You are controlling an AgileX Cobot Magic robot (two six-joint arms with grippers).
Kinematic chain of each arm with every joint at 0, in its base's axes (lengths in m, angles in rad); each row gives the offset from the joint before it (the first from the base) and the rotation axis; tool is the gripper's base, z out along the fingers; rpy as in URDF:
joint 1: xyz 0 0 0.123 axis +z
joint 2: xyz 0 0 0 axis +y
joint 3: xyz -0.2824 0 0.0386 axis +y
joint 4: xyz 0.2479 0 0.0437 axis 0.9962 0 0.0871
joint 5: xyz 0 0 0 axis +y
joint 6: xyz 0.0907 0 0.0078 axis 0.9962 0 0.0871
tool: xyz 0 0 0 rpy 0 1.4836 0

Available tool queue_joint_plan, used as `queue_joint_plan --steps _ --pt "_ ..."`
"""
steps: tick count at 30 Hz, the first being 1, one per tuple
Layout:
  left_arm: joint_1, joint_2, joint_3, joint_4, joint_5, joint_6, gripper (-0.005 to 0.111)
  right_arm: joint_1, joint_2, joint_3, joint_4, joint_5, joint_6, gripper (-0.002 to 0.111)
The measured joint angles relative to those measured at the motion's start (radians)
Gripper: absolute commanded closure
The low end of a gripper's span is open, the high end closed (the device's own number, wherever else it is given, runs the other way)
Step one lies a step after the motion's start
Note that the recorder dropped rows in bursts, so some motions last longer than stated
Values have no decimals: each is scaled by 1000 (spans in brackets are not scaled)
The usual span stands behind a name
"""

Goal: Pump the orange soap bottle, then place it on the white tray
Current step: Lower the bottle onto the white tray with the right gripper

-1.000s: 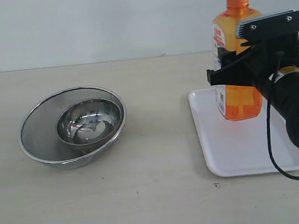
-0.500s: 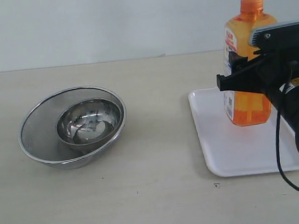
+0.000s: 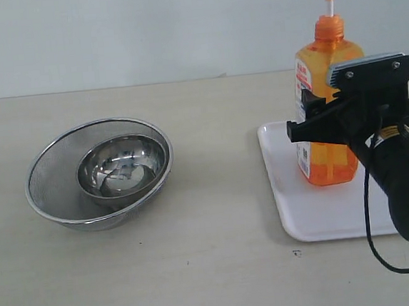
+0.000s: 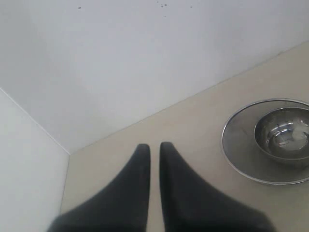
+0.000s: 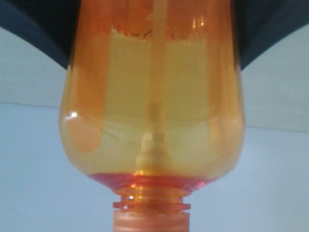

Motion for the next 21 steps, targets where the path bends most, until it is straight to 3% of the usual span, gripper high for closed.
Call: queue_joint_plan --steps 21 --pt "0 0 0 0 0 0 102 0 18 0 0 -31 11 108"
